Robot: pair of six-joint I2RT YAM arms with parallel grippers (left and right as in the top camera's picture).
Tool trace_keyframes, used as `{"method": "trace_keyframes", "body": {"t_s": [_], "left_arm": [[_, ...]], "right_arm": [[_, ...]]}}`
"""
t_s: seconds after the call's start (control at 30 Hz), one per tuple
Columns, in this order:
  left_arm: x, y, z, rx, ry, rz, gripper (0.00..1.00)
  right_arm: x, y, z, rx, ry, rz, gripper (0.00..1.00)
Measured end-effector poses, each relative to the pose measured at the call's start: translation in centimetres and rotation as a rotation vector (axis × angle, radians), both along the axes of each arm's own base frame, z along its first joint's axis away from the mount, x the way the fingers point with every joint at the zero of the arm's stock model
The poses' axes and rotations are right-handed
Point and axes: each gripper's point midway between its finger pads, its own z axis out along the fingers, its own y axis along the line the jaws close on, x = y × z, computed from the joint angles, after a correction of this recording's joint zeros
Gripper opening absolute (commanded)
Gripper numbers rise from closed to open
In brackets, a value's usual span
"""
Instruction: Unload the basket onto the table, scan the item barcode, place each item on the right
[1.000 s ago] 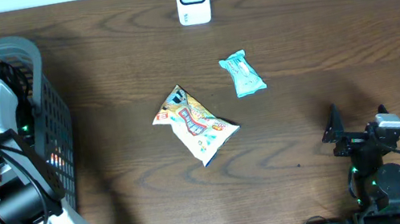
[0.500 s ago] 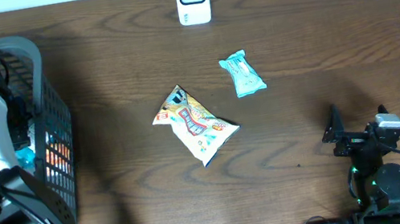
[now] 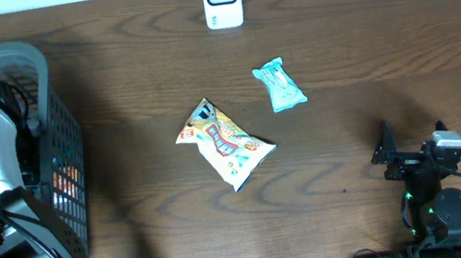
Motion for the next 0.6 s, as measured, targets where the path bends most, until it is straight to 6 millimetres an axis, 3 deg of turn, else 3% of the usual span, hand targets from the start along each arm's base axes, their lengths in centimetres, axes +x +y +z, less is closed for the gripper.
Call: {"method": "trace_keyframes", "body": {"t_s": [0.13,0.27,0.4,0.47,0.6], "left_arm": [[-0.1,-0.9,-2.7,-0.047,-0.018,-0.017,0.99],[0.8,-1.7,-5.5,-0.089,-0.088,-0.022,0.99],[1.5,-2.2,-6.9,-0.109,-0.159,-0.021,1.00],[1.7,-2.3,-7.1,-0.111,-0.193,-0.020,0.90],[1.9,-2.7,-7.3,-0.127,-0.222,-0.021,0.57]], "right_arm": [[0.0,0.0,0.0,0.000,0.000,0.000,0.99],[0.0,0.0,0.0,0.000,0.000,0.000,0.99],[0.0,0.0,0.0,0.000,-0.001,0.000,0.99],[0.0,0.0,0.0,0.000,-0.001,0.000,0.99],[0.0,0.0,0.0,0.000,-0.001,0.000,0.99]]}}
